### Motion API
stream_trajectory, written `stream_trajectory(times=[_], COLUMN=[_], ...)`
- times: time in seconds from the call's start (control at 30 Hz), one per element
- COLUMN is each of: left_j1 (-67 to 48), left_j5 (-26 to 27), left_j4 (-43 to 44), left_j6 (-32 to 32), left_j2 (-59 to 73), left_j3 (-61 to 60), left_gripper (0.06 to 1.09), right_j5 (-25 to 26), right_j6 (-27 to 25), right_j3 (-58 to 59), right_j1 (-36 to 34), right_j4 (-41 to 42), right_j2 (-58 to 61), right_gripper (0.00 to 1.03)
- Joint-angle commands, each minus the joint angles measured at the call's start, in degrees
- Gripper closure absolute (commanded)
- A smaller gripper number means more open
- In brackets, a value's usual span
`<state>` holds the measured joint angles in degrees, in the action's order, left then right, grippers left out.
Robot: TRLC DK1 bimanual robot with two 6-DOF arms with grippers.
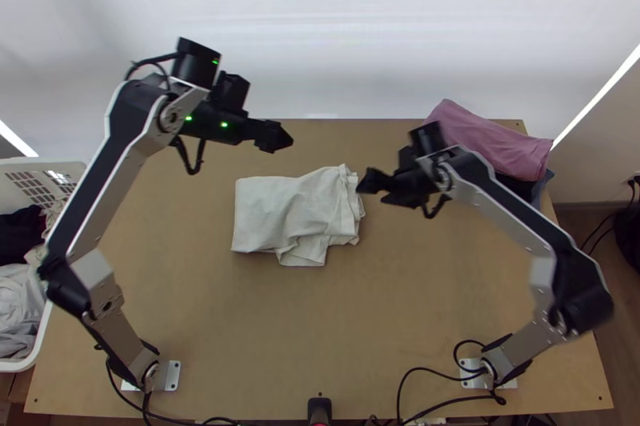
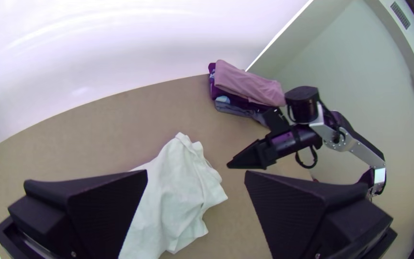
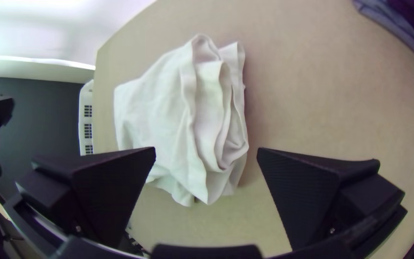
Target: Fold the t-shirt
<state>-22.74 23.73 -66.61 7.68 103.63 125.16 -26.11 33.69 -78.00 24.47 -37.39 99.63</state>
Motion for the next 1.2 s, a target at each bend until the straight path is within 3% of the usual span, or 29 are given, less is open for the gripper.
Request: stream_trajectory(times=[0.0, 0.1, 0.5, 0.9, 1.17], left_j1=[1.6, 2.5, 4.7, 6.8, 7.8], left_j5=[0.2, 0.2, -0.2, -0.2, -0.2], left_j4=[-0.7, -0.7, -0.2, -0.5, -0.7], left_j6=[-0.4, -0.5, -0.5, -1.4, -1.3], left_j2=[-2.5, -3.7, -6.5, -8.3, -9.4], left_j3=[-2.4, -3.7, -7.5, -8.4, -9.1], left_gripper=[0.10, 0.10, 0.10, 0.10, 0.10], right_j5=[1.7, 5.5, 5.7, -10.6, -11.5], right_j6=[-1.2, -1.3, -0.6, 1.7, 2.6], right_j3=[-1.8, -2.8, -4.0, -6.2, -12.7], right_j1=[3.3, 4.7, 3.1, 1.5, 5.8], right_j4=[0.5, 0.6, 4.1, 8.1, 7.9], right_j2=[4.3, 6.8, 12.3, 18.5, 24.2], right_gripper=[0.04, 0.04, 0.04, 0.04, 0.04])
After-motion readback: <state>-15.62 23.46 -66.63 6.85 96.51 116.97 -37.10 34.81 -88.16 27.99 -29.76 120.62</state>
